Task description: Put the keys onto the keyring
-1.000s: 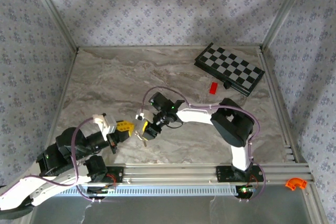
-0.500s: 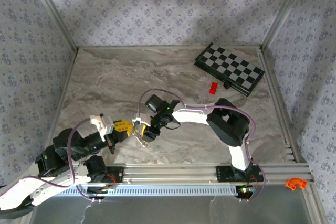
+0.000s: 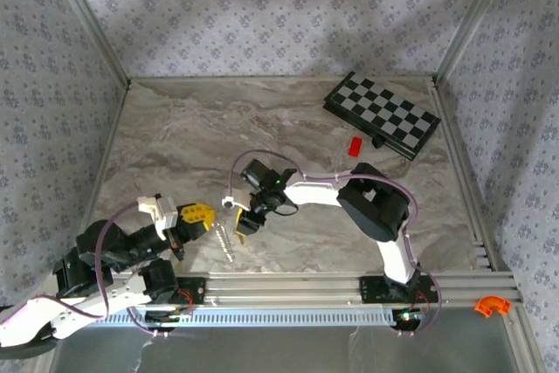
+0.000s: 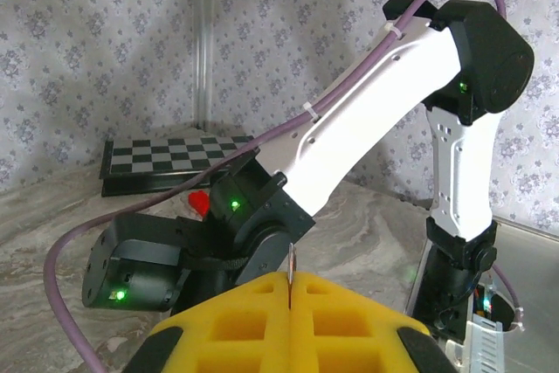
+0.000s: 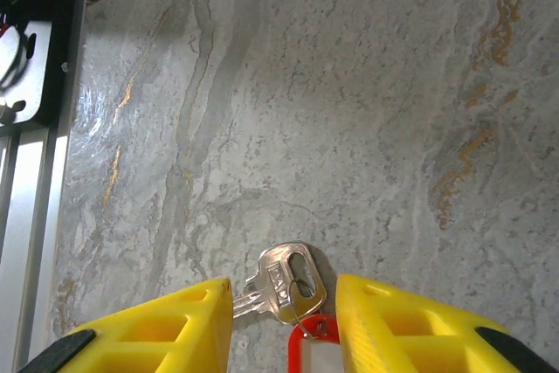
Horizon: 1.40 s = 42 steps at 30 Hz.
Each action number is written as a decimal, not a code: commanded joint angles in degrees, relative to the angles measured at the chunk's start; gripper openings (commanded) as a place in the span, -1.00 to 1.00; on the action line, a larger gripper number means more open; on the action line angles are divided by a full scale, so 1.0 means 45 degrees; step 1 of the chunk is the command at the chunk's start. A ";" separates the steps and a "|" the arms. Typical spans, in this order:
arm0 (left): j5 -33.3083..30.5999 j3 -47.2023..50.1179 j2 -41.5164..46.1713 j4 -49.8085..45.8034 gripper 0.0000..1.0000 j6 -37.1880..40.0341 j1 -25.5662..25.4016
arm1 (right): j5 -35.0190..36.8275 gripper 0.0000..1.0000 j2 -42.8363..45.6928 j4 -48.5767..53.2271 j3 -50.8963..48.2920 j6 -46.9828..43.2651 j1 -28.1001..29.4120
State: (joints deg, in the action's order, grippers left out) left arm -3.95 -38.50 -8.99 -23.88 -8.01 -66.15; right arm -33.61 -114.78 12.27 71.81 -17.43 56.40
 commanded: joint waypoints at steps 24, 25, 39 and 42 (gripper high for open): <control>-0.0490 -0.0115 0.0163 0.0329 -1.00 0.0198 -0.0251 | 0.0339 -0.77 -0.0645 0.0446 0.0293 -0.0696 -0.0018; -0.0510 -0.0099 0.0163 0.0327 -1.00 0.0196 -0.0245 | 0.0343 -0.81 -0.0636 0.0455 0.0274 -0.0697 -0.0011; -0.0726 -0.0150 -0.0438 0.0306 -1.00 0.0353 -0.0244 | 0.2343 -1.00 0.2216 -0.0117 -0.2022 0.1806 -0.0617; -0.0667 -0.0088 -0.0795 0.0465 -1.00 0.0417 -0.0260 | 0.3190 -1.00 0.3328 0.0525 -0.2779 0.2788 -0.0737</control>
State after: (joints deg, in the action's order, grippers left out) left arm -6.09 -38.48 -11.31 -23.90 -7.22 -66.87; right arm -24.34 -104.86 11.44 61.41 -10.83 53.43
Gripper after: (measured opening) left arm 0.052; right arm 0.062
